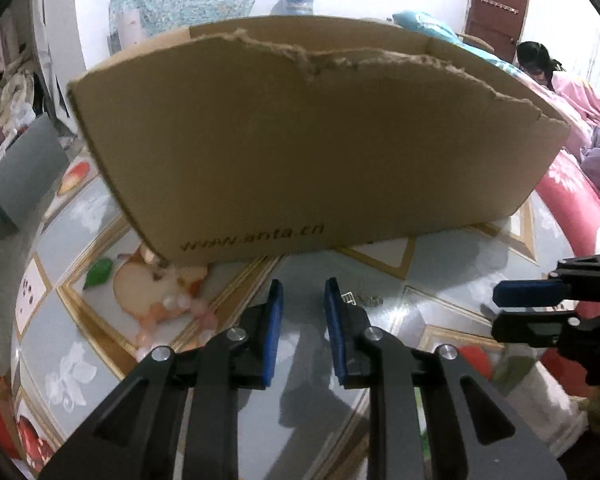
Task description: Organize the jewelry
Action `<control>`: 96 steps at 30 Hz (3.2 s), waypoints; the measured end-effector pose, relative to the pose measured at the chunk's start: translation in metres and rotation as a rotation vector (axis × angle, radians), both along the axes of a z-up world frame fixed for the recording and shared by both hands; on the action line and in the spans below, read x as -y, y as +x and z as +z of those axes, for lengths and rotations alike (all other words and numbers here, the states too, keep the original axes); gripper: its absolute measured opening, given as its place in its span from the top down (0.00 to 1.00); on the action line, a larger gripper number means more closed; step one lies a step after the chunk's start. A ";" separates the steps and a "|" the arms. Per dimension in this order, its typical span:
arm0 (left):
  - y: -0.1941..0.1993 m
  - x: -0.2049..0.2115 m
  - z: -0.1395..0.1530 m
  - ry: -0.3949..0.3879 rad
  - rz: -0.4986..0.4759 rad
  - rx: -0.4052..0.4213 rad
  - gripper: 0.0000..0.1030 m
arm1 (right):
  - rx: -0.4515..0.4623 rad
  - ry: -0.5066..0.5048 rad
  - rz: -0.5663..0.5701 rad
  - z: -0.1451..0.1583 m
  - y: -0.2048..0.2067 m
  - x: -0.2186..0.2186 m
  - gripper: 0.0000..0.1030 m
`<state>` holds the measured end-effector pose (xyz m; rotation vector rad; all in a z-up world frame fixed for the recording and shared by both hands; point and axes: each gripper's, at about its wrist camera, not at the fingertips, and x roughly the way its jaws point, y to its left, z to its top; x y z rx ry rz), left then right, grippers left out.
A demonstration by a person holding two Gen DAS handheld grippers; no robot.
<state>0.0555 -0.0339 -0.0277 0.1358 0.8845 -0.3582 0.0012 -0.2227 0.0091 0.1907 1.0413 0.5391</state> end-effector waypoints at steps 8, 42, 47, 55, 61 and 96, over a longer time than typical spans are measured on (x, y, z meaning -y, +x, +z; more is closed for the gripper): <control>-0.004 0.003 -0.002 0.029 -0.007 0.014 0.80 | -0.011 0.007 -0.003 -0.003 0.003 0.002 0.71; -0.018 -0.014 -0.004 0.026 0.039 0.025 0.80 | 0.184 -0.237 0.220 -0.002 0.034 -0.078 1.00; -0.018 -0.015 -0.004 0.024 0.039 0.025 0.80 | 0.150 -0.219 0.185 -0.002 0.034 -0.067 1.00; -0.018 -0.015 -0.004 0.024 0.040 0.025 0.80 | 0.121 -0.194 0.108 0.004 0.025 -0.037 1.00; -0.019 -0.015 -0.002 0.025 0.044 0.022 0.80 | 0.150 -0.160 0.093 0.019 0.023 -0.030 1.00; -0.021 0.002 0.006 -0.011 -0.084 0.028 0.80 | 0.152 0.049 -0.036 0.041 0.016 0.013 1.00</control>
